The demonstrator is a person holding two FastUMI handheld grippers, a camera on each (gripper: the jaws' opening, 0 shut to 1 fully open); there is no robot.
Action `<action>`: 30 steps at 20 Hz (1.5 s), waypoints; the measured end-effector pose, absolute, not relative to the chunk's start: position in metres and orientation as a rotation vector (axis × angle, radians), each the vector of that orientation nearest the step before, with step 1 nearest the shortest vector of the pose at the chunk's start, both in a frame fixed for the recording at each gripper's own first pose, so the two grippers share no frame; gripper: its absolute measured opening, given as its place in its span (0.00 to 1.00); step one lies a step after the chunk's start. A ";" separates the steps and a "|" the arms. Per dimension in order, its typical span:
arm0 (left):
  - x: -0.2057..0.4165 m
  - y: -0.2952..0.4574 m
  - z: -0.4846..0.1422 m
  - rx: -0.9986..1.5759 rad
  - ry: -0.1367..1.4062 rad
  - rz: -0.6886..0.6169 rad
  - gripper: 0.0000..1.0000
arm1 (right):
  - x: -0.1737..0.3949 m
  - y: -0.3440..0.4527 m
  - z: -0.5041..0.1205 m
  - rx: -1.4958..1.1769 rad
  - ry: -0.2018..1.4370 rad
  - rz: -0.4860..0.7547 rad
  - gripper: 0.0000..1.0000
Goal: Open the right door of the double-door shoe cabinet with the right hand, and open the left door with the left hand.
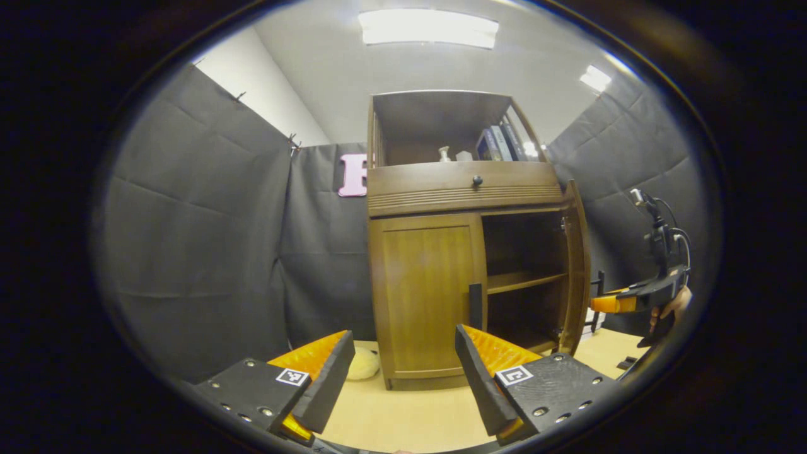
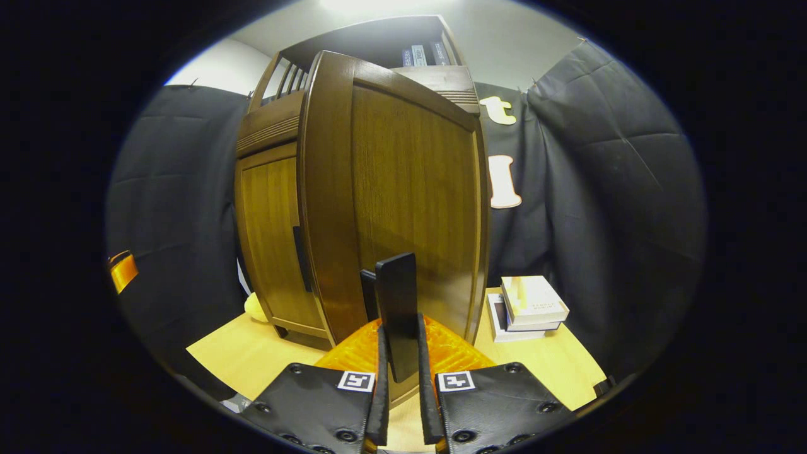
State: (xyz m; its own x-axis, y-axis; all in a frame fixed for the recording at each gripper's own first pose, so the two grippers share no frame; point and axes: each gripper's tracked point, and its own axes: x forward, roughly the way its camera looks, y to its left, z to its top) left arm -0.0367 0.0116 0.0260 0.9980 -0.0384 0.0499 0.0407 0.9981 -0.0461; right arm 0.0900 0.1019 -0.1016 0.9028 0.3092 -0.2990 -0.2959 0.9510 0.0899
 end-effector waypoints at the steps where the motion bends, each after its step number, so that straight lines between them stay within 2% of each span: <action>1: -0.037 0.011 0.026 -0.049 -0.048 -0.050 0.91 | 0.089 0.099 -0.102 0.042 0.317 0.310 0.23; 2: -0.037 0.011 0.027 -0.049 -0.049 -0.058 0.91 | 0.088 0.094 -0.102 0.043 0.318 0.307 0.26; 4: -0.037 0.010 0.028 -0.046 -0.051 -0.071 0.91 | 0.086 0.084 -0.101 0.046 0.319 0.295 0.26; 6: -0.037 0.009 0.028 -0.047 -0.050 -0.081 0.91 | 0.086 0.068 -0.101 0.048 0.321 0.264 0.19; 12: -0.036 0.007 0.031 -0.050 -0.043 -0.110 0.91 | 0.094 0.024 -0.099 0.056 0.325 0.191 0.19; 15: -0.035 0.006 0.032 -0.047 -0.041 -0.125 0.91 | 0.095 0.010 -0.100 0.059 0.321 0.183 0.07; 17: -0.034 0.004 0.031 -0.045 -0.038 -0.137 0.91 | 0.095 0.003 -0.098 0.055 0.315 0.186 0.07; 18: -0.035 0.003 0.031 -0.046 -0.035 -0.146 0.91 | 0.094 -0.003 -0.097 0.052 0.313 0.183 0.16; 25: -0.031 -0.007 0.038 -0.041 -0.041 -0.236 0.91 | 0.080 -0.060 -0.092 0.062 0.296 0.087 0.16; 30: -0.028 -0.013 0.041 -0.007 -0.074 -0.275 0.91 | 0.070 -0.073 -0.075 0.099 0.269 0.062 0.16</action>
State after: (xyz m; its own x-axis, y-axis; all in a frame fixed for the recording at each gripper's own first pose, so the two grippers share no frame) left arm -0.0280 -0.0128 0.0406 0.9597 -0.2713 0.0737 0.2718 0.9623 0.0037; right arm 0.0701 -0.0734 -0.0746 0.9622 0.0739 -0.2620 -0.0477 0.9933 0.1053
